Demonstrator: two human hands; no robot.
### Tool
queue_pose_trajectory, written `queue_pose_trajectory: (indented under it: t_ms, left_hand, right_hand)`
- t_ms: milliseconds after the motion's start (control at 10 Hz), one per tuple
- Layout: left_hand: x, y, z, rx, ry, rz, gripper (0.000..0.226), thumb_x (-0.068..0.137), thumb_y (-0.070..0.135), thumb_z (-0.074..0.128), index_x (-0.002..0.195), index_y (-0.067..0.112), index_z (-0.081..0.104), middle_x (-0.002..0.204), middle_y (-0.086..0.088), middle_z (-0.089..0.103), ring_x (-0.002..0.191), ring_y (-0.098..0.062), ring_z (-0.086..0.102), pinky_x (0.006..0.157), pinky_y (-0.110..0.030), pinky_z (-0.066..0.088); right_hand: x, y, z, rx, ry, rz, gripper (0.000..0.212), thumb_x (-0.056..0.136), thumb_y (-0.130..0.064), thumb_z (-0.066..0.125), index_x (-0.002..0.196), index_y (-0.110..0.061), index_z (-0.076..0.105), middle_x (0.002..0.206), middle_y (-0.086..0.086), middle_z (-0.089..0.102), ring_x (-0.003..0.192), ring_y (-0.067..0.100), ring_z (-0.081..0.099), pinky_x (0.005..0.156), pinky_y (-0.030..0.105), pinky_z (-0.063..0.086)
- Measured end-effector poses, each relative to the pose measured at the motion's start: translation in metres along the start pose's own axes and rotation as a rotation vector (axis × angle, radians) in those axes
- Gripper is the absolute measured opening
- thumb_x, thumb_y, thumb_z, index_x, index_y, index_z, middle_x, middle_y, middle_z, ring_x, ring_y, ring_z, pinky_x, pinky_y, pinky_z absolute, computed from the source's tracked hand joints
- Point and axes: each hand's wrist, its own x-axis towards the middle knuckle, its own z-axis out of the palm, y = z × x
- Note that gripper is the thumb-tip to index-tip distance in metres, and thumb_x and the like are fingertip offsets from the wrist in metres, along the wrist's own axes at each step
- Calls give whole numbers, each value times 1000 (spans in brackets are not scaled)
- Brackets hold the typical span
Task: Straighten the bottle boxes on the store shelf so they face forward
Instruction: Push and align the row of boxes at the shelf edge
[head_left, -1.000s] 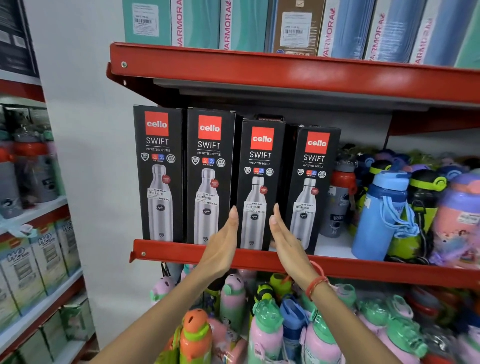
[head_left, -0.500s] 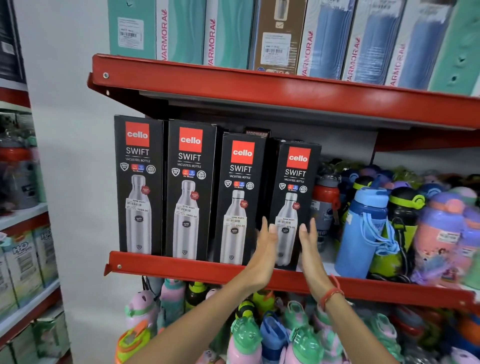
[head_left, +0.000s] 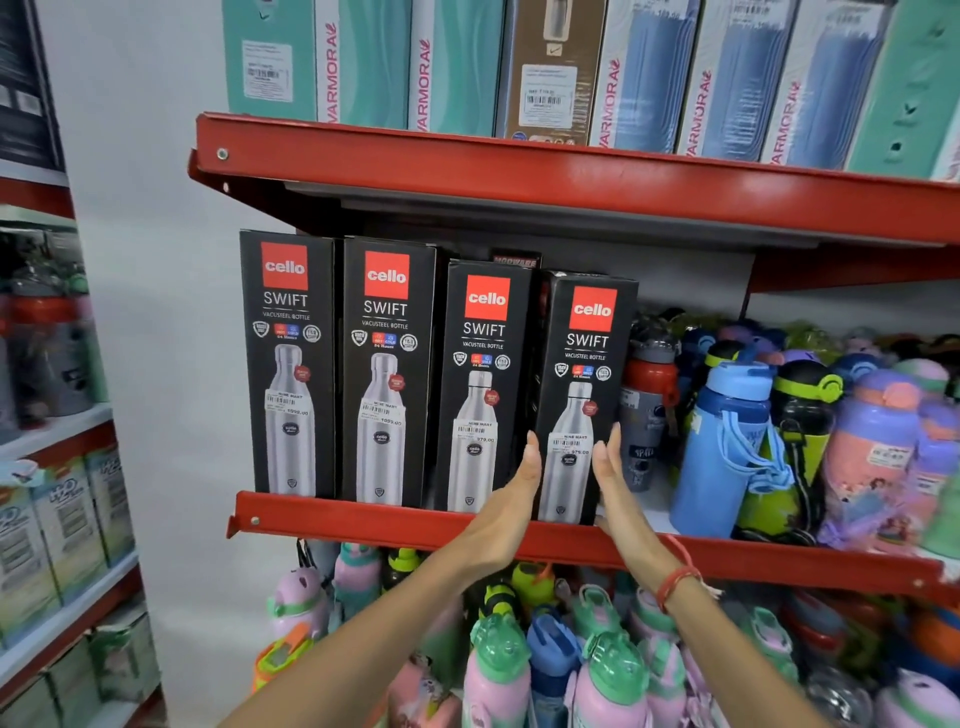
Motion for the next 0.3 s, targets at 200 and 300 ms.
queue_pose_trajectory:
  t_ms: [200, 300]
  left_hand:
    - [-34, 38, -8, 171, -46, 65, 113, 59, 96, 12, 151, 31, 4, 157, 13, 5, 143, -7, 14, 117, -32, 10]
    - [-61, 86, -31, 312, 71, 336, 76, 86, 71, 11, 151, 32, 3, 158, 12, 9, 145, -3, 12, 116, -26, 7]
  right_hand:
    - [-14, -42, 10, -96, 175, -152, 78, 83, -70, 29, 149, -42, -3, 151, -27, 4, 146, 3, 4, 121, 41, 7]
    - [-28, -105, 20, -132, 276, -375, 74, 88, -59, 34, 152, -34, 6, 158, -19, 6, 142, -4, 4, 118, 30, 7]
